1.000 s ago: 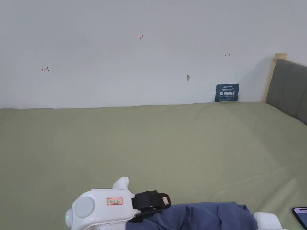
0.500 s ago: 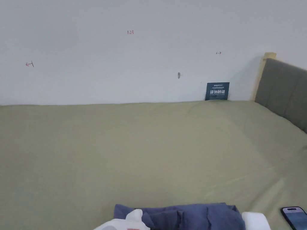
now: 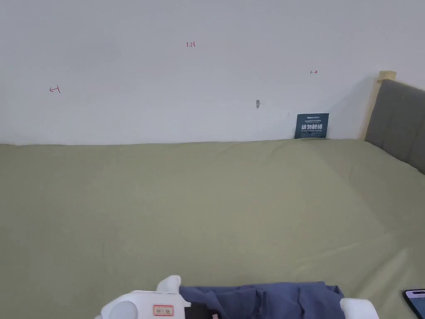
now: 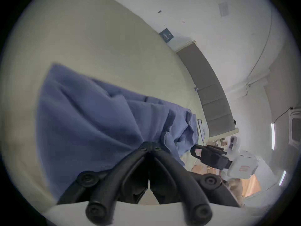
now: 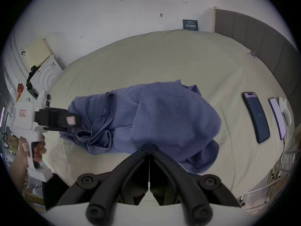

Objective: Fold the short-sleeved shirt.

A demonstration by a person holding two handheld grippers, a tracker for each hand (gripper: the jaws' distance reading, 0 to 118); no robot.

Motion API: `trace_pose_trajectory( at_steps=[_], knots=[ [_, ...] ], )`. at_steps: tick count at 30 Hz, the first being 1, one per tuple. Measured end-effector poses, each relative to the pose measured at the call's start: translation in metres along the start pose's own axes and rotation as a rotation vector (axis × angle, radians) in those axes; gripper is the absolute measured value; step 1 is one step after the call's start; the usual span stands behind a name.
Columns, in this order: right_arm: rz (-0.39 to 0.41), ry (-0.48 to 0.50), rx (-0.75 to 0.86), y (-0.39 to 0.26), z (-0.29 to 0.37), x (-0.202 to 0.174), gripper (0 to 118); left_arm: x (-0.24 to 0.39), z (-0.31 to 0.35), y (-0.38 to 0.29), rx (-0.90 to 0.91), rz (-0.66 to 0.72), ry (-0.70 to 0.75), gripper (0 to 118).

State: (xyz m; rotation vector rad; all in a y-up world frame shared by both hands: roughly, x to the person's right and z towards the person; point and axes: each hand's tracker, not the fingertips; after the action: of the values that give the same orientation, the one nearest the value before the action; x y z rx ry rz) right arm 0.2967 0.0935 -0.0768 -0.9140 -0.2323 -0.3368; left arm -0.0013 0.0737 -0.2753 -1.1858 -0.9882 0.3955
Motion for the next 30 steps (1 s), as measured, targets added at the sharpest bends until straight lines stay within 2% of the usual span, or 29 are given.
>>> trace_pose_trajectory(
  at_steps=[5, 8, 11, 15, 16, 17, 18, 19, 21, 23, 25, 30],
  knots=[
    [0.007, -0.005, -0.010, -0.001, -0.001, 0.000, 0, -0.035, 0.053, 0.018, 0.057, 0.027, 0.068, 1],
    [0.010, -0.003, -0.006, -0.001, 0.000, -0.002, 0, -0.058, 0.068, 0.024, 0.013, 0.096, 0.097, 0],
    [0.020, -0.003, 0.001, 0.000, 0.001, -0.004, 0, -0.065, 0.067, 0.019, -0.009, 0.064, 0.168, 0],
    [0.023, 0.000, 0.008, 0.000, 0.003, -0.005, 0, -0.067, 0.058, 0.015, -0.024, 0.075, 0.094, 0],
    [0.022, -0.001, 0.008, 0.000, 0.003, -0.005, 0, -0.067, 0.055, 0.015, -0.021, 0.090, 0.065, 8],
    [0.020, -0.002, 0.008, 0.000, 0.004, -0.004, 0, -0.068, 0.051, 0.015, -0.015, 0.105, 0.066, 29],
    [0.019, -0.001, 0.008, -0.001, 0.005, -0.004, 0, -0.069, 0.045, 0.014, -0.008, 0.124, 0.061, 63],
    [0.018, -0.001, 0.008, -0.001, 0.005, -0.003, 0, -0.074, 0.037, 0.015, -0.014, 0.158, 0.076, 82],
    [0.017, -0.005, 0.007, -0.001, 0.005, -0.002, 0, -0.079, 0.038, 0.014, 0.060, 0.232, -0.106, 85],
    [0.012, -0.009, 0.008, -0.002, 0.005, 0.000, 0, -0.082, 0.025, 0.016, 0.077, 0.323, -0.116, 87],
    [0.008, -0.008, 0.007, -0.002, 0.005, 0.001, 0, -0.082, 0.018, 0.015, 0.098, 0.346, -0.191, 87],
    [0.008, -0.011, 0.000, -0.004, 0.005, 0.002, 0, -0.080, 0.009, 0.012, 0.121, 0.415, -0.241, 86]
  ],
)
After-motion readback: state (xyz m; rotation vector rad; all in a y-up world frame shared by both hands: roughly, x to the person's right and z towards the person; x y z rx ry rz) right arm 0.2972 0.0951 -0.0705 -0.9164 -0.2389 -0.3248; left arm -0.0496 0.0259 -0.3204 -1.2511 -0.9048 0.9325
